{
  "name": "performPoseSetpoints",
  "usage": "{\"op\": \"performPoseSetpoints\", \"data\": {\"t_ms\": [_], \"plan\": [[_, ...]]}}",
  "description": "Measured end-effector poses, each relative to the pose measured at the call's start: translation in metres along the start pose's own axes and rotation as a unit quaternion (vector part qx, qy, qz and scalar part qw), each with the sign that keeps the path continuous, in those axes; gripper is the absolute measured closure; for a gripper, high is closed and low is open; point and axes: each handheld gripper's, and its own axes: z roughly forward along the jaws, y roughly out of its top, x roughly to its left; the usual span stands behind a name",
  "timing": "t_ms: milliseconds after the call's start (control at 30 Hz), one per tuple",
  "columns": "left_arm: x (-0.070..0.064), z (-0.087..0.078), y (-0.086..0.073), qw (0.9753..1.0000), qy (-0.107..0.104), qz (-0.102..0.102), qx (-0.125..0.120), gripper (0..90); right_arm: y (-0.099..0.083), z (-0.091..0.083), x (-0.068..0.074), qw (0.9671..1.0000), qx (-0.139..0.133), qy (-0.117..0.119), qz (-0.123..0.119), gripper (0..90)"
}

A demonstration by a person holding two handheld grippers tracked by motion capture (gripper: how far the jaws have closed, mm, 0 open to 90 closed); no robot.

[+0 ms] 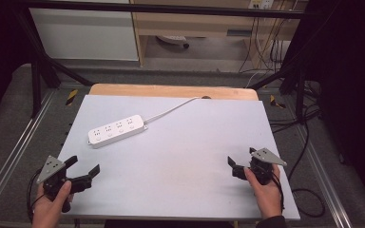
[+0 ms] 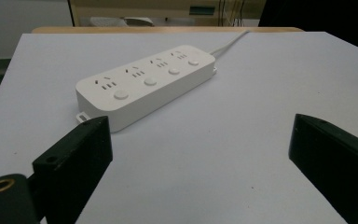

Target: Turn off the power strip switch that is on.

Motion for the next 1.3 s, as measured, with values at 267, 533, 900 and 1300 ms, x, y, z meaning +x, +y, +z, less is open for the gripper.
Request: {"op": "performPoseSetpoints", "data": {"t_ms": [267, 533, 900, 1300], "plan": [[0.002, -0.001, 0.001, 1.0000, -0.006, -0.002, -0.002, 5.9, 0.000, -0.001, 0.002, 1.0000, 0.006, 0.000, -0.007, 5.8], [-0.003, -0.001, 0.001, 0.9998, -0.017, 0.004, -0.001, 6.1, -0.001, 0.001, 0.006, 0.9997, 0.017, 0.004, -0.016, 5.2], [0.001, 0.007, 0.011, 0.9999, 0.007, -0.011, -0.009, 7.2, -0.003, 0.000, 0.008, 0.9996, 0.023, 0.010, -0.015, 3.8], [-0.002, 0.028, 0.049, 0.9999, -0.006, 0.007, -0.009, 7.1, -0.003, 0.001, 0.011, 0.9992, 0.030, 0.019, -0.018, 3.5]]}}
